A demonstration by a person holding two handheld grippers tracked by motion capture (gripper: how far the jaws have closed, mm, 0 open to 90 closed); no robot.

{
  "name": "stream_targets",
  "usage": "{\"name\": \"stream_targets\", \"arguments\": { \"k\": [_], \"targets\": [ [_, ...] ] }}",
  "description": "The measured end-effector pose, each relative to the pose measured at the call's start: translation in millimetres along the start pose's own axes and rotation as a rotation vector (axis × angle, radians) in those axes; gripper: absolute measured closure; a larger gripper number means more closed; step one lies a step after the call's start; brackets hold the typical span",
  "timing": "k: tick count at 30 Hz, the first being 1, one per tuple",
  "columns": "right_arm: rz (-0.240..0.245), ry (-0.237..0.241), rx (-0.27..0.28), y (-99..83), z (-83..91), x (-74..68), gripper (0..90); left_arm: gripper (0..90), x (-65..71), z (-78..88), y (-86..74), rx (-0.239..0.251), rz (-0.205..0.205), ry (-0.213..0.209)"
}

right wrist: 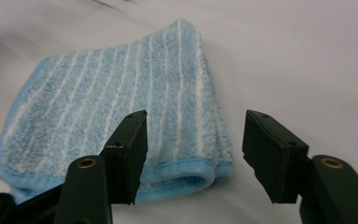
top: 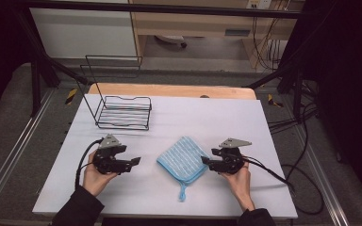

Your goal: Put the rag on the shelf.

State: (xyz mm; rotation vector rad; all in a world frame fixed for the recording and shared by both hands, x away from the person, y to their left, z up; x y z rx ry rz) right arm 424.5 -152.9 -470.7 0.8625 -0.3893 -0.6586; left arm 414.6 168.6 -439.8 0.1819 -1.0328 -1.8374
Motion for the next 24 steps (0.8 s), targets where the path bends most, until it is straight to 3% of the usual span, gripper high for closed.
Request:
{"name": "stream_targets", "arguments": {
  "k": [7,13,24],
  "targets": [
    [0.001,-0.018,-0.054,-7.9,-11.8,4.7,55.3,33.7,25.0,-39.8,11.9,-0.052,0.000,-0.010],
    [-0.003,-0.021,-0.062,-10.5,-19.9,7.0,63.2,40.6,34.0,-64.8,5.8,-0.105,0.004,-0.036],
    [-0.039,0.003,-0.083,-11.4,-24.0,8.1,66.9,51.8,37.0,-81.2,-10.7,-0.170,0.008,-0.053]
  ]
}}
Point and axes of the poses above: each handheld gripper's, and its own axes: z roughly backward along the jaws, y roughly out of its top, x roughly to its right, the point moved 6 cm from there along -z, roughly forward along the jaws, and after that the axes turned 15 degrees about z, right-handed, at the moved point
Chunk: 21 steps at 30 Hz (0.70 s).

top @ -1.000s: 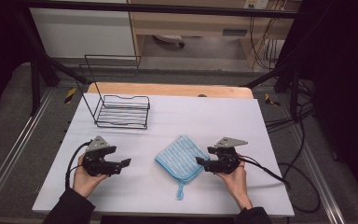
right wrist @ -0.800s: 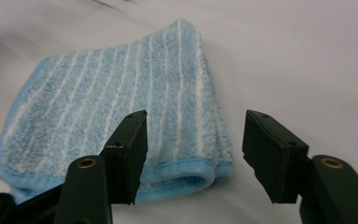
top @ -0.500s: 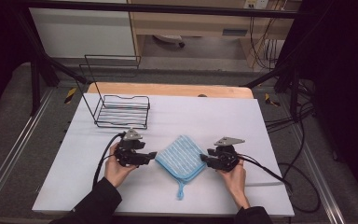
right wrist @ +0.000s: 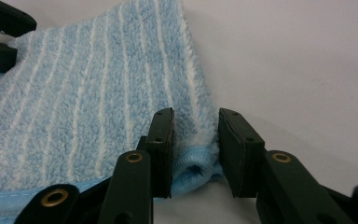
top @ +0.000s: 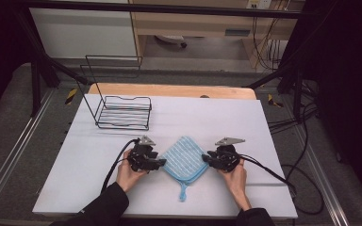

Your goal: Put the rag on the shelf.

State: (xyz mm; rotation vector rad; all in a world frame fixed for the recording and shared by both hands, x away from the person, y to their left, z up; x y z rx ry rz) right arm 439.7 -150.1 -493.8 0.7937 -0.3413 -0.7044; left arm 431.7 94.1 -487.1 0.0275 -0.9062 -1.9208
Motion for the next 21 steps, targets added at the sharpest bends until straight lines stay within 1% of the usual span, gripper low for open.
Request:
{"name": "stream_targets", "arguments": {
  "k": [1,3,6,8,10,12,13,15,17,21],
  "targets": [
    [-0.007,0.003,-0.002,0.1,-0.2,-0.1,67.1,53.3,1.1,-0.7,-0.3,0.003,0.001,-0.007],
    [-0.017,0.010,-0.007,0.1,-0.3,-0.1,68.2,59.2,2.8,-0.6,-1.1,-0.003,0.000,-0.021],
    [-0.020,0.015,-0.008,0.2,-0.7,-0.2,70.9,63.4,3.5,-0.8,-1.5,-0.010,0.001,-0.022],
    [-0.029,0.022,-0.007,0.5,-0.7,-0.7,74.6,66.5,3.8,-0.4,-1.2,-0.009,0.007,-0.026],
    [-0.033,0.027,-0.007,0.9,-0.8,-0.9,77.5,73.3,4.9,1.5,-0.5,-0.001,0.008,-0.026],
    [-0.031,0.034,-0.007,1.7,-0.6,-0.1,78.9,77.5,7.2,4.0,-0.4,0.004,0.012,-0.025],
    [-0.030,0.036,-0.007,2.1,-0.5,0.2,79.0,78.3,7.5,5.3,-0.8,-0.002,0.001,-0.024],
    [-0.028,0.039,-0.005,2.9,0.0,0.4,79.6,79.0,10.1,8.3,-2.2,-0.001,-0.006,-0.025],
    [-0.027,0.040,-0.002,4.4,1.7,0.4,80.2,79.5,12.8,12.1,-5.3,-0.001,-0.001,-0.032],
    [0.007,0.042,0.005,9.7,3.4,-3.2,80.6,79.7,17.6,21.9,-14.1,-0.001,0.009,-0.043]
  ]
}}
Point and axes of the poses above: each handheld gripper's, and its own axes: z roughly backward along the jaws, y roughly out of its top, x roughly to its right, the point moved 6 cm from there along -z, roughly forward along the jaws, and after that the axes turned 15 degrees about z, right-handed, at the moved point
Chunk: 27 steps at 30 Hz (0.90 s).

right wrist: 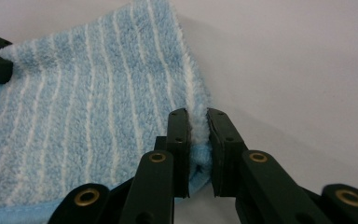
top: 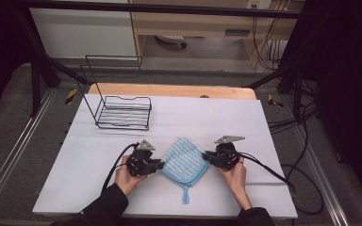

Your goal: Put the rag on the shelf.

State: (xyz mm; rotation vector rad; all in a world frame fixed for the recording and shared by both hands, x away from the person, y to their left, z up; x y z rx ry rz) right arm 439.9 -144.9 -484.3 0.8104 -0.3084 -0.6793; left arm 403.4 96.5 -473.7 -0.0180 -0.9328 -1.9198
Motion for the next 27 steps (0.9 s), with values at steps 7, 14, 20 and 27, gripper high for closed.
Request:
{"name": "stream_targets", "arguments": {
  "k": [7,14,20,27],
  "targets": [
    [0.052,0.029,0.004,9.4,-4.0,-9.9,81.0,79.8,4.5,12.7,-16.1,0.002,0.011,0.016],
    [0.107,0.055,0.006,19.9,-11.3,-20.5,81.2,79.8,8.6,26.4,-33.3,0.014,0.031,0.030],
    [0.142,0.083,0.021,30.4,-19.8,-29.7,81.1,79.5,10.2,35.9,-47.2,0.026,0.047,0.042],
    [0.178,0.104,0.020,38.9,-30.9,-38.8,81.1,79.4,10.6,41.5,-59.0,0.037,0.048,0.061]
  ]
}}
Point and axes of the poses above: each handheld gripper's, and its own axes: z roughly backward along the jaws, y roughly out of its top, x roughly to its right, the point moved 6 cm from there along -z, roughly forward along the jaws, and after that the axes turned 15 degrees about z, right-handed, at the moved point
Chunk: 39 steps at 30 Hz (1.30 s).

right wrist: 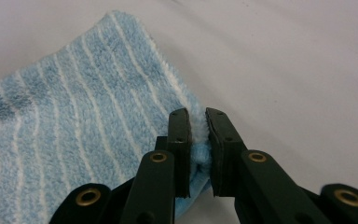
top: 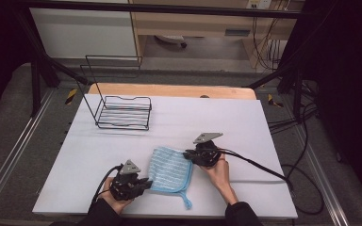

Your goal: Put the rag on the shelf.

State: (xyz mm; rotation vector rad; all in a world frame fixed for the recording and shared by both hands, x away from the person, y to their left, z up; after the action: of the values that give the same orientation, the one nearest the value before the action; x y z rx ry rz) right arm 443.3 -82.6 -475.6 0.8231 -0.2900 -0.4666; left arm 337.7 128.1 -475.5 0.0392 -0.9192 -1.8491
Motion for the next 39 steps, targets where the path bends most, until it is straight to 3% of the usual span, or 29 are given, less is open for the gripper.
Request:
{"name": "stream_targets", "arguments": {
  "k": [12,16,20,22,23,24,26,32,35,39],
  "targets": [
    [0.016,0.011,0.002,1.7,-14.2,-3.4,78.6,78.0,1.5,2.2,-8.9,0.003,-0.002,0.019],
    [0.022,0.002,0.010,1.0,-14.8,-3.6,72.8,75.5,0.0,3.5,-7.9,0.005,-0.011,0.020],
    [0.021,-0.019,0.027,3.2,-6.5,-3.6,61.1,67.6,-3.0,9.4,-2.4,0.024,-0.030,0.018],
    [0.025,-0.032,0.049,5.6,-0.4,-2.1,52.3,63.9,-6.3,14.4,3.1,0.049,-0.032,0.020],
    [-0.009,-0.031,0.087,7.7,8.2,-0.2,45.9,59.1,-8.9,17.3,7.0,0.059,-0.030,0.016],
    [-0.009,-0.031,0.087,7.7,8.2,-0.2,45.9,59.1,-10.5,18.5,9.4,0.065,-0.028,0.014],
    [-0.038,-0.032,0.103,7.4,15.1,1.9,36.2,53.4,-15.4,20.3,15.1,0.073,-0.029,0.014],
    [-0.088,-0.033,0.125,-1.4,33.7,6.0,18.1,36.6,-28.3,15.9,36.4,0.065,-0.035,0.029],
    [-0.100,-0.033,0.124,-8.7,39.6,4.2,12.3,31.7,-33.8,10.4,50.1,0.069,-0.048,0.050],
    [-0.111,-0.031,0.130,-17.0,45.4,-1.0,9.5,32.2,-42.1,-2.3,71.4,0.078,-0.024,0.074]
  ]
}}
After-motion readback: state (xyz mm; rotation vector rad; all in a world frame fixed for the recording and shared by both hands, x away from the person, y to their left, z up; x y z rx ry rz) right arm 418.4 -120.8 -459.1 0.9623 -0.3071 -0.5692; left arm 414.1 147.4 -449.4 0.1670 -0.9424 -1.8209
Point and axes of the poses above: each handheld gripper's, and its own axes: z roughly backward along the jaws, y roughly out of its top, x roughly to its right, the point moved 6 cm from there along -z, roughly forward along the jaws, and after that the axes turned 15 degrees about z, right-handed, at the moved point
